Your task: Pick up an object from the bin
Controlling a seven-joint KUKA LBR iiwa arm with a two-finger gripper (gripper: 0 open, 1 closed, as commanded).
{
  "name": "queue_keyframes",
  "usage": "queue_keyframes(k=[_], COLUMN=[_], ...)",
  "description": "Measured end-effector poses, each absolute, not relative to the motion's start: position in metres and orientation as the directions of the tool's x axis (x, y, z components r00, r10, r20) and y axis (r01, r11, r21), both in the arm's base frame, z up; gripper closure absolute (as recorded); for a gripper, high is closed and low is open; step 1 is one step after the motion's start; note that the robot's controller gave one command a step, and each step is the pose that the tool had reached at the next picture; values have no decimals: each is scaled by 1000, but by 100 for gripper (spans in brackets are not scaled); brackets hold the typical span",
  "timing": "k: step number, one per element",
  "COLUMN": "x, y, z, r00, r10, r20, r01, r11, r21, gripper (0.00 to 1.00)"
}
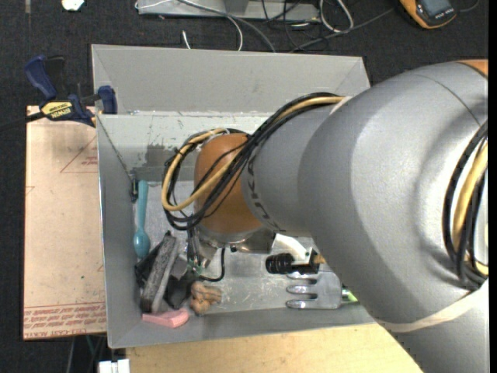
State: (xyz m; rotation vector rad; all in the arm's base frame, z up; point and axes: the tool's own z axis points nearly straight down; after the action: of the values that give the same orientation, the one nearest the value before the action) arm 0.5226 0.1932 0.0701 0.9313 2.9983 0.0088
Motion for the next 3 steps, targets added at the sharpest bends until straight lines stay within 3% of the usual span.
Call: queue_keyframes(k=[2,3], x=[523,521], y=[193,192], z=[71,118], r00=[-824,-825], r10=[567,566], r20=[1,4], r01=[567,566], r11=[824,825], r21=[6,0], gripper=[100,100])
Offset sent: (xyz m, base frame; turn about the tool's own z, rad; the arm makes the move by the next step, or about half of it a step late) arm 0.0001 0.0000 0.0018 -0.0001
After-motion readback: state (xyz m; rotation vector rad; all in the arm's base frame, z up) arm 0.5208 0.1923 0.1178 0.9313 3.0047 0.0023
